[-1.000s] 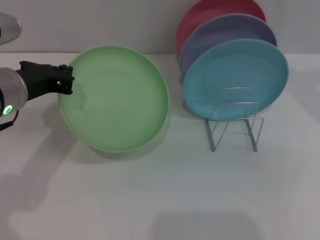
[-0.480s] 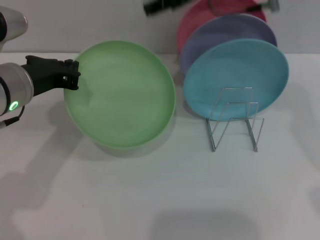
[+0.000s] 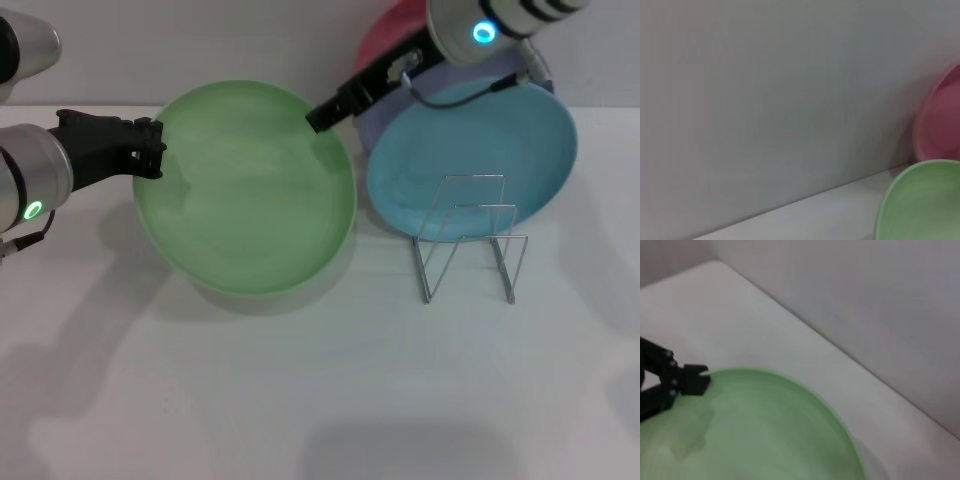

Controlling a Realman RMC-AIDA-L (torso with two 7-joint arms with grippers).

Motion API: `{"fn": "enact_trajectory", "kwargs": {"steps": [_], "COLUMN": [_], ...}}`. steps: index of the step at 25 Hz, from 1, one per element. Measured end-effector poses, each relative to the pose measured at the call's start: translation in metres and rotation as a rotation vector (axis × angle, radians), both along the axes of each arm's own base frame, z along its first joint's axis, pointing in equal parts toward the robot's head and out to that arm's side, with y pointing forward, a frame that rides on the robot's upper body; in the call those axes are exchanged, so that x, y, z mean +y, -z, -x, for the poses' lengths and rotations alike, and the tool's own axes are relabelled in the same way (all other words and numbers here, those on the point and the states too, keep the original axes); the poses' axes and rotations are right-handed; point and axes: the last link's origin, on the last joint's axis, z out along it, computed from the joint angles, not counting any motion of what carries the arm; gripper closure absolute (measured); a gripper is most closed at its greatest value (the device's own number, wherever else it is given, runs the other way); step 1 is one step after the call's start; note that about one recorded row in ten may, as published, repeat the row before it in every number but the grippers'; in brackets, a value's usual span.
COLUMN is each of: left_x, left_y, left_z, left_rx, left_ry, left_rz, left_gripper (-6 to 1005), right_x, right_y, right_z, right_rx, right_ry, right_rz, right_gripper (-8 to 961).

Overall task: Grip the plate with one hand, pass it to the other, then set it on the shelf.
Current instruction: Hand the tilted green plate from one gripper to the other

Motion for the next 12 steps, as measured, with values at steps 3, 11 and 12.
{"fn": "enact_trajectory", "kwargs": {"steps": [3,11,12], "left_x": [0.000,0.000,-0.001], "left_y": [0.001,0.002,0.006], "left_z": [-0.002,-0.003,-0.005], "left_rx": [-0.001,-0.001,-0.011], "left_ry": [0.004,0.007,0.012], "left_rz": [0.004,0.007,0.020], "left_gripper": [932,924,923], "right_x": [0.000,0.004,0.004], "right_y": [0.007,0.012,0.012], "right_z": [-0.003,0.000,0.000], "right_rx": [-0.013,-0.010,-0.009], "right_ry": [0.003,-0.025,-0.029], "right_rz": [0.010,-0.017,-0.022], "right_gripper": [126,151,156]}}
